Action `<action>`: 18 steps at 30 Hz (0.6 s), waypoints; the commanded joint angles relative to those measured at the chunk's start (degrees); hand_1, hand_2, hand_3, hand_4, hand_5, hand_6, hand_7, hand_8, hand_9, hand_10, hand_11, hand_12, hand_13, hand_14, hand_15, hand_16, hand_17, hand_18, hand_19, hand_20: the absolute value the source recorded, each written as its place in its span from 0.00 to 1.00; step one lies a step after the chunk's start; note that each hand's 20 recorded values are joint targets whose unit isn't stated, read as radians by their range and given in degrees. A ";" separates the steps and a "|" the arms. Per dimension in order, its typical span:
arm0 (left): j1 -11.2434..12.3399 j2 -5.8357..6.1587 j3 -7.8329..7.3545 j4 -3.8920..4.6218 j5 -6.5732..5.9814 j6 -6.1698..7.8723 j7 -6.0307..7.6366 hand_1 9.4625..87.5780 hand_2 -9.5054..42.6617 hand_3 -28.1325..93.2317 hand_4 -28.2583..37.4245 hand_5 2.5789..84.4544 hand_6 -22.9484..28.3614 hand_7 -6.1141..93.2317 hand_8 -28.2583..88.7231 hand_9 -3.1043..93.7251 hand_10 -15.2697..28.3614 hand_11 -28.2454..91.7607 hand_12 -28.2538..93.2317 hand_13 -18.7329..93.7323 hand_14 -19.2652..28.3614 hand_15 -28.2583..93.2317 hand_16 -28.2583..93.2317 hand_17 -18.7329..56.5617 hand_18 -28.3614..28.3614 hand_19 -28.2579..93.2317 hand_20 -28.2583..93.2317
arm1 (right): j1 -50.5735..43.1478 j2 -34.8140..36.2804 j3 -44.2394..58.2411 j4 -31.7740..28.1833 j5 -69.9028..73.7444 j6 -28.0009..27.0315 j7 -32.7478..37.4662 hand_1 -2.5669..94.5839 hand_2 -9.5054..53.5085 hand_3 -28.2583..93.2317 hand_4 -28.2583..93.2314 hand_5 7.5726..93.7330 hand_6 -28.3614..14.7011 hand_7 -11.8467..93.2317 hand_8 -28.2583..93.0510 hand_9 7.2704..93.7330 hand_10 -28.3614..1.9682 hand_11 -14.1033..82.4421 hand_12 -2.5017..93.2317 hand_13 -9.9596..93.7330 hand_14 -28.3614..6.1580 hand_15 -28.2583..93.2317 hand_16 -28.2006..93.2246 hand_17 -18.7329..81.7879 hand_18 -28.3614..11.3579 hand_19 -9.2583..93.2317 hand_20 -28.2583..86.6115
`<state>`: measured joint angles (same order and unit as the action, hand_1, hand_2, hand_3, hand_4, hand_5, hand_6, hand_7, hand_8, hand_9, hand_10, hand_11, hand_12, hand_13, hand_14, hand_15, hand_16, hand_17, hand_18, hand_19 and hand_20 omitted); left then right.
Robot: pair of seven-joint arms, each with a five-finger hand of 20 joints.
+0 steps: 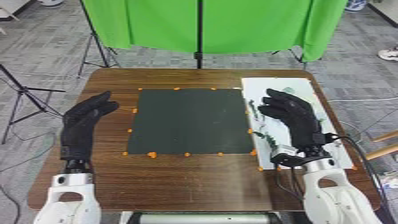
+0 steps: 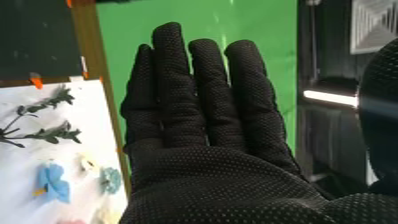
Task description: Arrange flowers
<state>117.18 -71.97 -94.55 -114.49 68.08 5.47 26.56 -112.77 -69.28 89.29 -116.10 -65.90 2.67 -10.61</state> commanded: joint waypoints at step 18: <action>3.54 -0.67 -3.20 -2.15 1.88 -2.85 -6.13 0.24 0.05 0.78 0.19 0.61 0.52 0.19 0.19 0.58 0.70 0.40 0.33 0.56 0.81 0.41 0.23 0.39 0.74 0.34 0.41 | -1.30 5.54 -5.96 -6.37 -39.59 29.00 25.46 0.31 0.00 0.65 0.00 0.60 0.47 0.27 0.18 0.60 0.34 0.41 0.30 0.64 0.35 0.68 0.45 0.45 0.16 0.79 0.76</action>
<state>119.75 -72.60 -97.32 -116.28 69.56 3.51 21.92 -113.47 -65.96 82.37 -121.39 -79.77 30.82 1.46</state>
